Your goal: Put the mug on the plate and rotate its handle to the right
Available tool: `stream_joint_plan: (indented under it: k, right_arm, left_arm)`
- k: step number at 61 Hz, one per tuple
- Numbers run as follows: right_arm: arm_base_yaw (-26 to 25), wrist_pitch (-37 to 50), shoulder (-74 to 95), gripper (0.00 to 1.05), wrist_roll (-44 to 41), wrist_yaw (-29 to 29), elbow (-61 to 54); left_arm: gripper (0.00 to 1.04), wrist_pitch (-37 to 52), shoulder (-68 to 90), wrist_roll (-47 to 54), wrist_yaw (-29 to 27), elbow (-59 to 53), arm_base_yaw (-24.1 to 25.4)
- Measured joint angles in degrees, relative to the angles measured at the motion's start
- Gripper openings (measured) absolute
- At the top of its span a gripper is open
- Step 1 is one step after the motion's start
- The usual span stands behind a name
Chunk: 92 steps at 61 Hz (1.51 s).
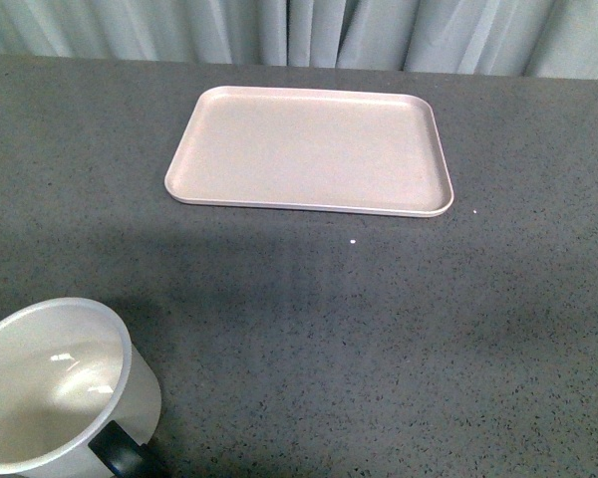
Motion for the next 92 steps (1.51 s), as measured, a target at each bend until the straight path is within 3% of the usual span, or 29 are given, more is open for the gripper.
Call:
stream_joint_plan:
  k: [29,35,53,66,92]
  right_arm:
    - [0.0,0.0,0.0,0.96,0.0,0.0,0.0]
    - [0.0,0.0,0.0,0.95,0.0,0.0,0.0]
    - [0.0,0.0,0.0,0.95,0.0,0.0,0.0]
    - [0.0,0.0,0.0,0.96,0.0,0.0,0.0]
    - [0.0,0.0,0.0,0.96,0.0,0.0,0.0]
  left_arm:
    - [0.95,-2.4,1.3,-0.7,1.6,0.8,0.4]
    - [0.95,-20.1,16.4,-2.7,9.6,10.6,1.7]
    - [0.95,-18.1,48.7,12.8,16.9,25.6,-1.8]
    - [0.95,-20.4,60.4,20.2,16.3,29.6,-7.4]
    - [0.95,-19.6,71.3,21.9,13.7,32.0,-14.8]
